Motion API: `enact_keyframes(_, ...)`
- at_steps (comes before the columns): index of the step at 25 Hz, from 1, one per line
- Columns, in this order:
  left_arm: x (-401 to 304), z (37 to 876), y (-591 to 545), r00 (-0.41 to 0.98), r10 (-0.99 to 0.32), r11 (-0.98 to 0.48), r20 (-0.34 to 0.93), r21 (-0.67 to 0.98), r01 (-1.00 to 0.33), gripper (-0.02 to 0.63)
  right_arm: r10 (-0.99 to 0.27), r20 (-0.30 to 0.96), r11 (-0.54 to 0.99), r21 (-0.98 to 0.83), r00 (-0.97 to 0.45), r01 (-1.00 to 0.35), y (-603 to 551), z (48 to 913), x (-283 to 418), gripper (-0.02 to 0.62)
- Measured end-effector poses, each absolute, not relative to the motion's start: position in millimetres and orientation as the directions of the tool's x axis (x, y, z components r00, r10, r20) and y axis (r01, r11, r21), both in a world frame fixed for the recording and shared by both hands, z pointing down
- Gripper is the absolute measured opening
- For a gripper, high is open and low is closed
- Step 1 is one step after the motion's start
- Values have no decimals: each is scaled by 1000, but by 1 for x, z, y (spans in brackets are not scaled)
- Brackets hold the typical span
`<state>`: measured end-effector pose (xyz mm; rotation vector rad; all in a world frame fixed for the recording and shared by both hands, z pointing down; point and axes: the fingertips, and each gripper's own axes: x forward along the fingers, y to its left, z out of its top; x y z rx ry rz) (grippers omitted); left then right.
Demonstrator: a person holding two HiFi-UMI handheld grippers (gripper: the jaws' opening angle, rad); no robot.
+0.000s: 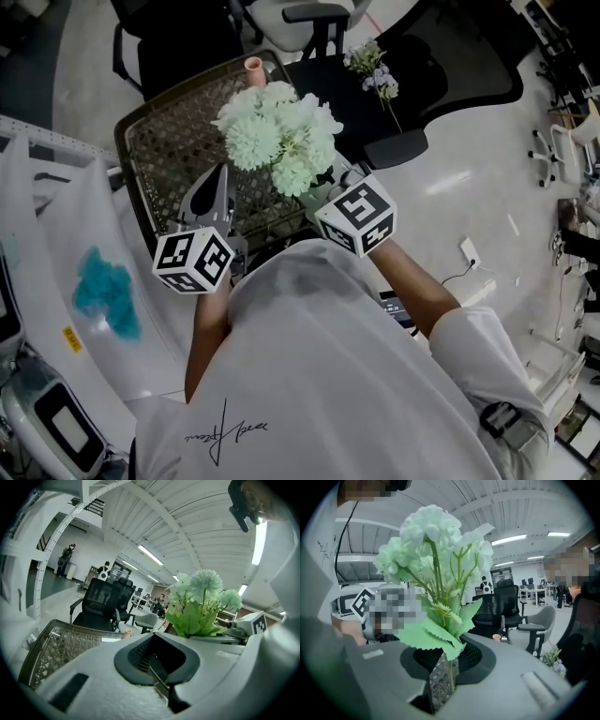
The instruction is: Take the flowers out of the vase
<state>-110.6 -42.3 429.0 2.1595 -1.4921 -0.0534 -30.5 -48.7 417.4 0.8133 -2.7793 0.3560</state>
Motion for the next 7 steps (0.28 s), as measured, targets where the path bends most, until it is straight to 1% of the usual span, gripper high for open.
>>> enact_keyframes(7,-141,437,-29,382,-886,-249,262,428,-869,2,-484,282,825,-170,-828,-540,-38,425,-57,80)
